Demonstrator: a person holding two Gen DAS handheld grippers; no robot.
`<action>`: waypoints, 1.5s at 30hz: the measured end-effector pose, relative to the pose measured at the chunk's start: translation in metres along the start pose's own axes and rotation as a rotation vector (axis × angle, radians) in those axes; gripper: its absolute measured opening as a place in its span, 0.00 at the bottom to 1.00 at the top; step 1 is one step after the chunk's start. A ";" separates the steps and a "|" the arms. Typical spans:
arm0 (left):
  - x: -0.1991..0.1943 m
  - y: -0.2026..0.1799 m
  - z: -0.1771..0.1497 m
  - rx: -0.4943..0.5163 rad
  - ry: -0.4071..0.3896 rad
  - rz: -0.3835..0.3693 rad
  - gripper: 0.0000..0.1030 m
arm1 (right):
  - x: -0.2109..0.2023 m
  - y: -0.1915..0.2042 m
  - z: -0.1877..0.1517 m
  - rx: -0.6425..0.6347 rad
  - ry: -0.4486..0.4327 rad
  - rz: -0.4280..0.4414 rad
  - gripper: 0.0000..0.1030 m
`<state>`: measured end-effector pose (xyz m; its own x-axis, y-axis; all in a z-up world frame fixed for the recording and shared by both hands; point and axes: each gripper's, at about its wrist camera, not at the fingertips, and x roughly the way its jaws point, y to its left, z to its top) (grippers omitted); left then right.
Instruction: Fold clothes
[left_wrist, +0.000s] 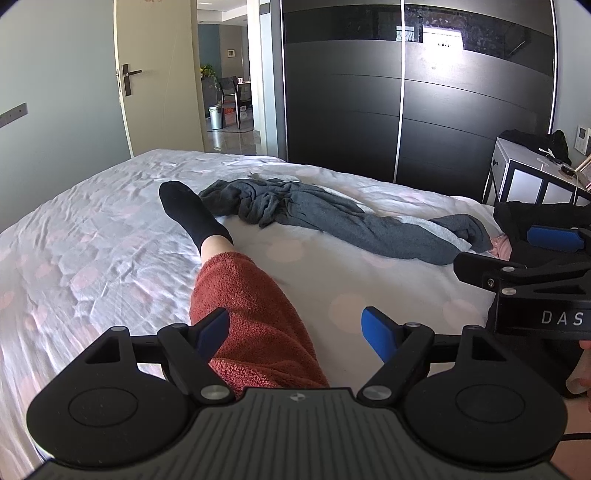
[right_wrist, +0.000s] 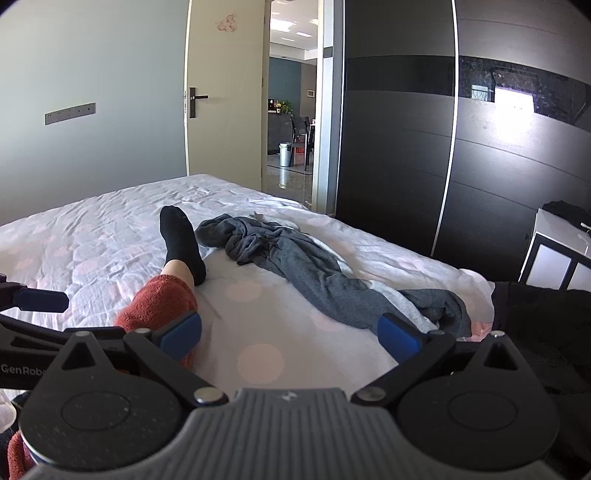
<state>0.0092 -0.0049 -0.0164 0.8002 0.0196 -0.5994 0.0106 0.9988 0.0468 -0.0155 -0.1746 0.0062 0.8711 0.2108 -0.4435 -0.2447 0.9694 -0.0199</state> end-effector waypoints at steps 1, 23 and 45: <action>0.001 0.000 0.000 -0.002 0.002 -0.002 0.90 | 0.001 -0.001 0.000 0.003 0.002 0.000 0.99; 0.051 0.034 0.015 -0.044 0.111 -0.007 0.90 | 0.095 -0.035 0.009 -0.037 0.181 0.021 0.99; 0.122 0.152 0.017 -0.203 0.233 0.164 0.90 | 0.380 -0.066 0.019 -0.137 0.361 -0.057 0.94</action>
<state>0.1189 0.1485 -0.0693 0.6230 0.1669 -0.7642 -0.2454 0.9693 0.0117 0.3402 -0.1558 -0.1440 0.6849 0.0759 -0.7247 -0.2761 0.9474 -0.1618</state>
